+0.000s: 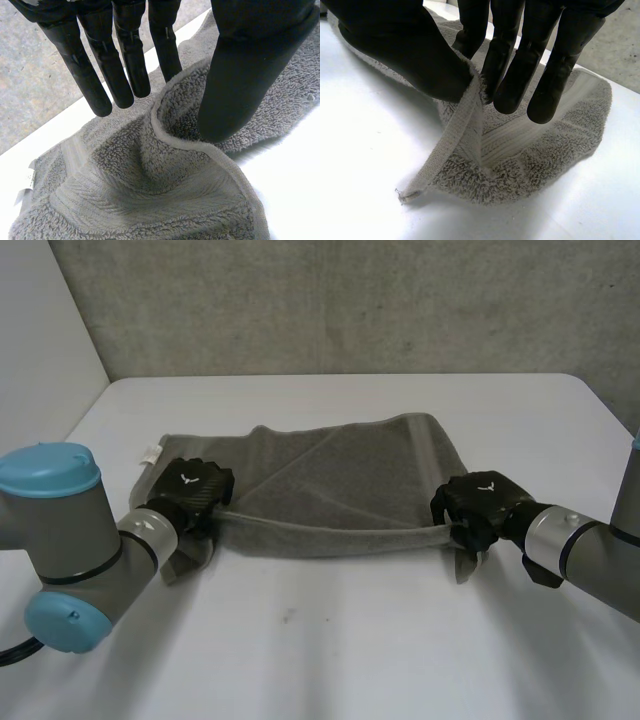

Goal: Fold the towel.

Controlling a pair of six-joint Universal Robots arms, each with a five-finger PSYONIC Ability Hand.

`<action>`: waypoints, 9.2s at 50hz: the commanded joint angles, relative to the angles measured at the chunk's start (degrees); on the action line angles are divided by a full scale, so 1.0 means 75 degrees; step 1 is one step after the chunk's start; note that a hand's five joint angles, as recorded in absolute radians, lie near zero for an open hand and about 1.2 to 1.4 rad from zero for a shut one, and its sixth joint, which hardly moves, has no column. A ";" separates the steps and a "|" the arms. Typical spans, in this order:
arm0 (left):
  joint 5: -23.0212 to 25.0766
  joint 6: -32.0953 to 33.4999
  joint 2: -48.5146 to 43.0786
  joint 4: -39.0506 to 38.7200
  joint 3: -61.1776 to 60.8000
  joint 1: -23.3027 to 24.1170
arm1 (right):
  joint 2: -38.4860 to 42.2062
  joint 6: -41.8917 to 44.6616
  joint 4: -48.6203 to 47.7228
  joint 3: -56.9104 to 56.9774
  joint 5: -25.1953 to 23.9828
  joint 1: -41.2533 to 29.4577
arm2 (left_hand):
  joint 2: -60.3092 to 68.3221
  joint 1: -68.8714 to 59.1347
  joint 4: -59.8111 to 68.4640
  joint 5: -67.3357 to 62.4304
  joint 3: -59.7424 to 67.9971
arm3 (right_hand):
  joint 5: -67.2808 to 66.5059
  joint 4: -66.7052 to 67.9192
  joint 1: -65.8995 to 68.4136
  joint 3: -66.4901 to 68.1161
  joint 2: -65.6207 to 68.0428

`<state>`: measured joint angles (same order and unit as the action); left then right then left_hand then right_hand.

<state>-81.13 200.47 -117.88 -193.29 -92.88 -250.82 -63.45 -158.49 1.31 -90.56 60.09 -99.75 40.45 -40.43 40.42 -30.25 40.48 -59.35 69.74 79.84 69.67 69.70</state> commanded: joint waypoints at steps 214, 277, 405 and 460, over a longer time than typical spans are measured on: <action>0.0470 -0.0198 -0.0701 -0.0525 0.0291 -0.0976 | -0.0621 0.0788 -0.0444 -0.0230 0.1210 0.0784 | 0.0477 -0.0479 0.0481 -0.0503 0.0473 | -0.1420 0.1368 0.0022 0.1377 0.1373; 0.1408 0.4185 0.1905 0.3111 -0.0521 -0.1844 | -0.1164 0.3638 0.2910 0.0962 0.0893 0.1221 | 0.5273 -0.5276 0.5278 -0.5299 0.5270 | -0.1420 0.1368 0.0022 0.1377 0.1373; 0.0541 -0.0080 0.0987 0.0495 -0.0307 -0.1209 | 0.0106 0.0075 -0.0982 -0.0159 -0.0112 0.1827 | -0.4060 0.4057 -0.4056 0.4034 -0.4064 | 0.4828 -0.4880 -0.6226 -0.4871 -0.4875; 0.0541 -0.0209 0.0998 0.0495 -0.0330 -0.1292 | 0.0832 0.0589 -0.1522 0.0602 0.0273 0.2730 | -0.4060 0.4057 -0.4056 0.4034 -0.4064 | -0.1420 0.1368 0.0022 0.1377 0.1373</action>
<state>-77.08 198.82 -110.39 -189.58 -95.36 -260.44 -57.04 -154.69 -10.70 -87.54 62.04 -83.96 9.44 -9.87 9.64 -1.59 9.69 -58.88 69.60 79.12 69.58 69.17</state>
